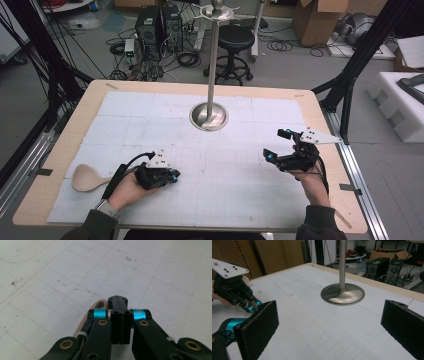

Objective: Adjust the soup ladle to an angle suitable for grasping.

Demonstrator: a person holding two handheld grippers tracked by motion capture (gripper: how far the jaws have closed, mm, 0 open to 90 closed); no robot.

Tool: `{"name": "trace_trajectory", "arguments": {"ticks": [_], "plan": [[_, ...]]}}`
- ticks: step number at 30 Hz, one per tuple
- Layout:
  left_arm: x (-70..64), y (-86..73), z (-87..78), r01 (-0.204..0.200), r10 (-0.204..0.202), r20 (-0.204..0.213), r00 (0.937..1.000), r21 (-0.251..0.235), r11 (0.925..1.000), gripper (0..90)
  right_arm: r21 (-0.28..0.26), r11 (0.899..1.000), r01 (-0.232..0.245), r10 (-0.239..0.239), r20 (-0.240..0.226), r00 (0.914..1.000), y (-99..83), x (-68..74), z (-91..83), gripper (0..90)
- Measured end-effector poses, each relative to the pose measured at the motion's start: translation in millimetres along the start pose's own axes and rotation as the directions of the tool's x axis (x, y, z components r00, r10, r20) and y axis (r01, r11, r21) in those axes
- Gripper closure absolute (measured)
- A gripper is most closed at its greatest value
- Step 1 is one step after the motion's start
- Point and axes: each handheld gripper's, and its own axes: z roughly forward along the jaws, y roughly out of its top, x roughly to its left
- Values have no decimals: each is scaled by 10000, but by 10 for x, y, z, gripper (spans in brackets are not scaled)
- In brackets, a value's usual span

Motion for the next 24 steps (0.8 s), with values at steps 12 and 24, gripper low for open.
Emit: {"name": "trace_trajectory", "arguments": {"ticks": [12,24], "plan": [[69,8,-87,87,-94,-132,9999,-523,9986,897,-35,10000,2,-2,-3,10000,0,-5,-3,4],[212,-83,-754,-452,465,70,9989,-1253,9911,875,-37,10000,36,-36,22,10000,1,0,-1,4]]}}
